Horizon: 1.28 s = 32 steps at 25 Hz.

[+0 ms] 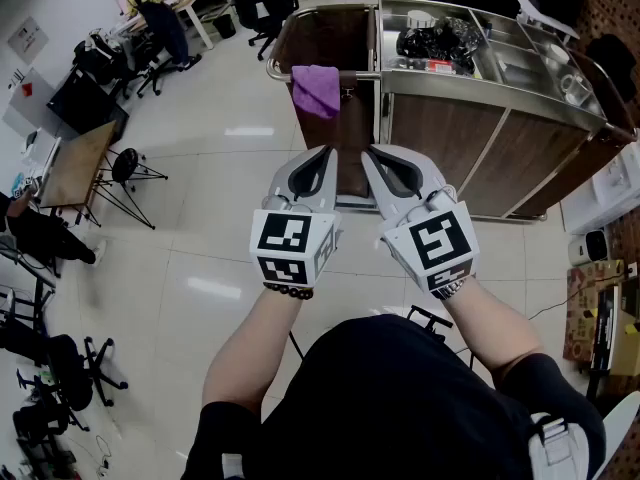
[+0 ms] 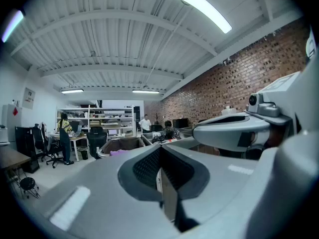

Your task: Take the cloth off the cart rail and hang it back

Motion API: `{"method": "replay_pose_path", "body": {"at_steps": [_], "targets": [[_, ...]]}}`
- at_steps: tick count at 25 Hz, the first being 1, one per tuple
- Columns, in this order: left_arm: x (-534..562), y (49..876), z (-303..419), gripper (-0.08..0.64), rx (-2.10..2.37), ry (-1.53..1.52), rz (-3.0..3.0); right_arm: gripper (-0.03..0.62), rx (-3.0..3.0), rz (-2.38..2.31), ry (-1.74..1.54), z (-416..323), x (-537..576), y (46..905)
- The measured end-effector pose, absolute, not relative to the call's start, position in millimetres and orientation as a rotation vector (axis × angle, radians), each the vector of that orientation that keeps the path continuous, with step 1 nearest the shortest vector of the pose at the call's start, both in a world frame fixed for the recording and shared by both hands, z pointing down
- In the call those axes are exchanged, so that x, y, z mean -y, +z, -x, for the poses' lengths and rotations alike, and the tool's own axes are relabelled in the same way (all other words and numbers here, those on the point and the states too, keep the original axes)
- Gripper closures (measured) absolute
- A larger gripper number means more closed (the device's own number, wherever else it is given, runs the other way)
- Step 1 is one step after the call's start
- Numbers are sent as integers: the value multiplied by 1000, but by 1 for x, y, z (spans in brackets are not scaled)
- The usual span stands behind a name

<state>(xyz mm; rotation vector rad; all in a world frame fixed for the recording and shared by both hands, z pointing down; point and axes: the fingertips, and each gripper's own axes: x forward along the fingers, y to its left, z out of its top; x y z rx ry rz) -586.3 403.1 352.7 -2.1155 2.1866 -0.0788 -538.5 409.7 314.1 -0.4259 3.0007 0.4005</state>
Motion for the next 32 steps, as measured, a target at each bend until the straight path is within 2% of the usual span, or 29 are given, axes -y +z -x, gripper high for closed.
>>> {"method": "replay_pose_path", "body": {"at_steps": [20,32], "targets": [[-354,365,555,566,-2277,-104,2027,589,-3014,322,374,502,-352,327],[-329,350,582,566,-2334,-101,2001,552,-3041,272,354,526,-324,312]]}}
